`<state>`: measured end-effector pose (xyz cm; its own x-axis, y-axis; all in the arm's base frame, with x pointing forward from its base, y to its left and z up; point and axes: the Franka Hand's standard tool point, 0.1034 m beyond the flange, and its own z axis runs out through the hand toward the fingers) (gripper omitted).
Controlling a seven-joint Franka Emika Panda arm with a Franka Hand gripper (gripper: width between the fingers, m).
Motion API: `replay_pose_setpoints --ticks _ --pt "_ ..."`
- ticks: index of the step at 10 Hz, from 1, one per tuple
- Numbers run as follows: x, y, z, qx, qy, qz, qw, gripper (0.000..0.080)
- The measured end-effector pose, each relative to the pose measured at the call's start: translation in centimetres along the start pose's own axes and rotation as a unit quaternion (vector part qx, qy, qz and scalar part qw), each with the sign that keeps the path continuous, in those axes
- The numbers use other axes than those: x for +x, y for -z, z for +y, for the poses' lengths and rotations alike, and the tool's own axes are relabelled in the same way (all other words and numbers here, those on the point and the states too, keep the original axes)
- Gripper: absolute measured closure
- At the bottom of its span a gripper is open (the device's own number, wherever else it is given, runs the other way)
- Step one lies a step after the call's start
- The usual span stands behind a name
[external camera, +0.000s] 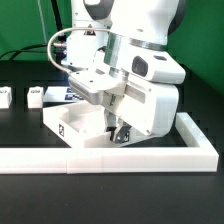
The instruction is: Assemble square table
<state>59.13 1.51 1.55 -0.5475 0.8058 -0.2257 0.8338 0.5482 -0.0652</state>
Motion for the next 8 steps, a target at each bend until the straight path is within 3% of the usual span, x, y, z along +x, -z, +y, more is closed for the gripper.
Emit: replay_pose_setpoints --ticks 4,6,8 --pt "1.8 0.7 0.9 0.005 0.109 -0.011 0.994 0.0736" --pt "1.6 0.5 0.7 0.007 0.144 -0.014 0.989 0.0736" --pt "1.4 0.4 0.7 -0.007 0.136 -0.015 0.991 0.0736"
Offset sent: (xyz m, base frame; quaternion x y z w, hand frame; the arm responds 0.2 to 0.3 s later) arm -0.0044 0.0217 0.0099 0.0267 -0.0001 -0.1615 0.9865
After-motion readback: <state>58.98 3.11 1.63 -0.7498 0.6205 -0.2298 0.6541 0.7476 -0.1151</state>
